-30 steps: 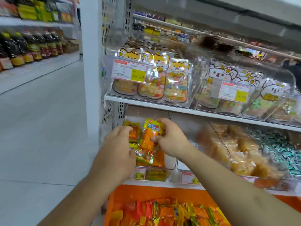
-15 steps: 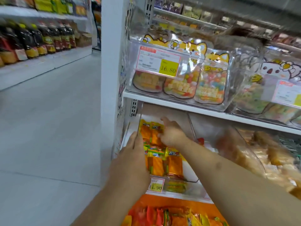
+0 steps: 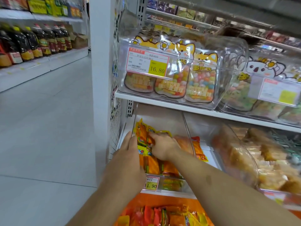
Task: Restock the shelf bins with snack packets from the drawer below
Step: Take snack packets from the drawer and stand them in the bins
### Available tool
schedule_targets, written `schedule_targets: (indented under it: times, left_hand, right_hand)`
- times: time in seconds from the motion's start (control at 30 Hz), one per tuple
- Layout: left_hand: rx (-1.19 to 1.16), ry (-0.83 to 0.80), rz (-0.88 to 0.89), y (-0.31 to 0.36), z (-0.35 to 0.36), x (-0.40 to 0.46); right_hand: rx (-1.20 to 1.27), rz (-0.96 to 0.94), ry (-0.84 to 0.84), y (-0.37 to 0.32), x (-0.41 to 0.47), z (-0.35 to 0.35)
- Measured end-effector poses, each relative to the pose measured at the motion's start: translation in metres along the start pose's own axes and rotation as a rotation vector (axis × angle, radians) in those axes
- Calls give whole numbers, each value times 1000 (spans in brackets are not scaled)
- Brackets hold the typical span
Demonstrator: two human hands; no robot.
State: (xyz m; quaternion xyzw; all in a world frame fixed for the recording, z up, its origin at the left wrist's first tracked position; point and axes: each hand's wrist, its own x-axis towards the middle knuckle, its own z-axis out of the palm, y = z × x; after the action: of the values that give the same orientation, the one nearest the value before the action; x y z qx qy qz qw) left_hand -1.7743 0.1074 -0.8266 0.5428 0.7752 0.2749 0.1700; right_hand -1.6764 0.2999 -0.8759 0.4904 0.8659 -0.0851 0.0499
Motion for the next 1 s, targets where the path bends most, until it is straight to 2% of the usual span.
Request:
schedule_targets:
  times: [0.17, 0.33, 0.57, 0.73, 0.8, 0.9, 1.0]
  left_hand:
    - [-4, 12, -15, -2, 3, 2]
    - [-36, 27, -3, -5, 6, 3]
    - [-29, 43, 8, -3, 8, 3]
    - [-29, 45, 9, -3, 9, 2]
    - [-39, 49, 16, -4, 9, 3]
    - [-26, 51, 5, -5, 10, 4]
    - [-30, 51, 11, -5, 11, 4]
  right_hand:
    - [49, -33, 56, -11, 5, 0]
    - [-1, -55, 66, -16, 4, 2]
    - [36, -160, 75, -23, -3, 6]
    - [-43, -220, 104, -20, -3, 5]
    - [-11, -209, 78, -17, -1, 5]
    - [180, -138, 101, -12, 3, 8]
    - [144, -66, 70, -7, 6, 10]
